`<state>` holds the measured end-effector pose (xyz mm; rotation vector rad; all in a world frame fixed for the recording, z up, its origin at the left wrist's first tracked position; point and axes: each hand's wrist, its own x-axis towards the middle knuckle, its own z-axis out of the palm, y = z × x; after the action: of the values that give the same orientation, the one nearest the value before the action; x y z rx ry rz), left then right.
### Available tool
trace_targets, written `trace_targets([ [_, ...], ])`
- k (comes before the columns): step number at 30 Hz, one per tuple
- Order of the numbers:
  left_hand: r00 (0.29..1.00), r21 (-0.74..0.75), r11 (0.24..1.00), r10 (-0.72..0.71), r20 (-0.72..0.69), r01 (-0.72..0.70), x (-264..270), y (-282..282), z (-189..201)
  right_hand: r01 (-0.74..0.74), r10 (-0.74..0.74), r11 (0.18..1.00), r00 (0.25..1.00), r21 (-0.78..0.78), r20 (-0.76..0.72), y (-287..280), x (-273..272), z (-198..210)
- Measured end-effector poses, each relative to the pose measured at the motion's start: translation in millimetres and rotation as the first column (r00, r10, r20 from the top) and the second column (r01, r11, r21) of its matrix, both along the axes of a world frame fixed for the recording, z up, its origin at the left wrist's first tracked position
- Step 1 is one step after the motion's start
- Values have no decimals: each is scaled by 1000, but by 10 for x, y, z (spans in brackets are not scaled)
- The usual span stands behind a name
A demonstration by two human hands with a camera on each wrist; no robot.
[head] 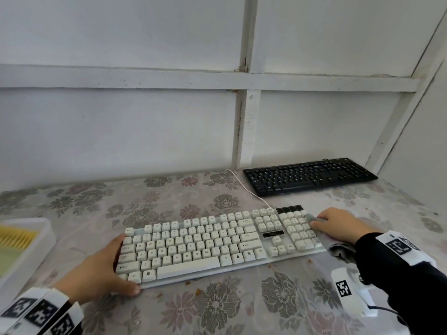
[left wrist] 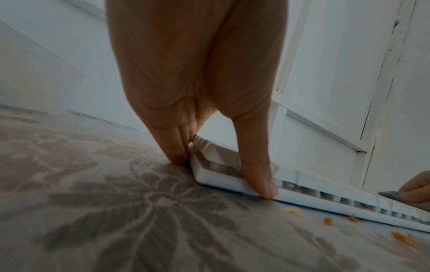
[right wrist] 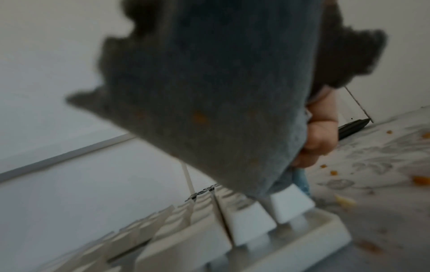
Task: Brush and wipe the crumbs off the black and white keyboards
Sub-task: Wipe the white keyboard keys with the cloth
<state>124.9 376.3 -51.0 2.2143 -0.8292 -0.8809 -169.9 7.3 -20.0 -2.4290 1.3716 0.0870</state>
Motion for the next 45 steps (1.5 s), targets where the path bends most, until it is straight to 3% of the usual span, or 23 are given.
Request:
trace_targets([
  [7, 999, 18, 1000, -24, 43, 23, -88, -13, 90, -28, 29, 1000, 999, 1, -43, 171, -257, 21],
  [12, 996, 53, 998, -34, 81, 30, -141, -20, 160, -40, 48, 996, 994, 83, -94, 219, -389, 97],
  [15, 998, 83, 996, -15, 67, 10, -124, -18, 152, -48, 48, 999, 997, 13, -55, 344, -301, 201],
  [19, 997, 118, 992, -43, 65, 36, -114, -6, 172, -289, 292, 955, 955, -71, 43, 878, 110, 358],
  [24, 997, 71, 994, -77, -19, 78, -54, 64, 175, -703, 703, 711, 710, -3, 44, 1703, 719, 400],
  [28, 955, -130, 986, -138, -261, 107, -67, 172, 243, -880, 896, 445, 433, -167, 102, 2188, 1246, 293],
  [30, 964, -129, 985, -139, -228, 112, -76, 174, 281, -918, 945, 325, 311, -228, 98, 2380, 1482, 166],
  [32, 986, -68, 994, -98, -132, 90, 15, 192, 250, -930, 970, 241, 236, -276, 53, 2552, 1649, 32],
  [36, 992, -45, 996, -79, -98, 75, 103, 147, 274, -911, 963, 190, 245, -365, -109, 2706, 1770, -106],
  [41, 976, -53, 981, -190, -107, 185, 71, 50, 289, -882, 963, 198, 256, -428, -83, 2651, 1687, -181],
  [45, 980, 1, 980, -198, -2, 198, 85, 36, 232, -872, 904, 285, 383, -399, -191, 2633, 1590, -250],
])
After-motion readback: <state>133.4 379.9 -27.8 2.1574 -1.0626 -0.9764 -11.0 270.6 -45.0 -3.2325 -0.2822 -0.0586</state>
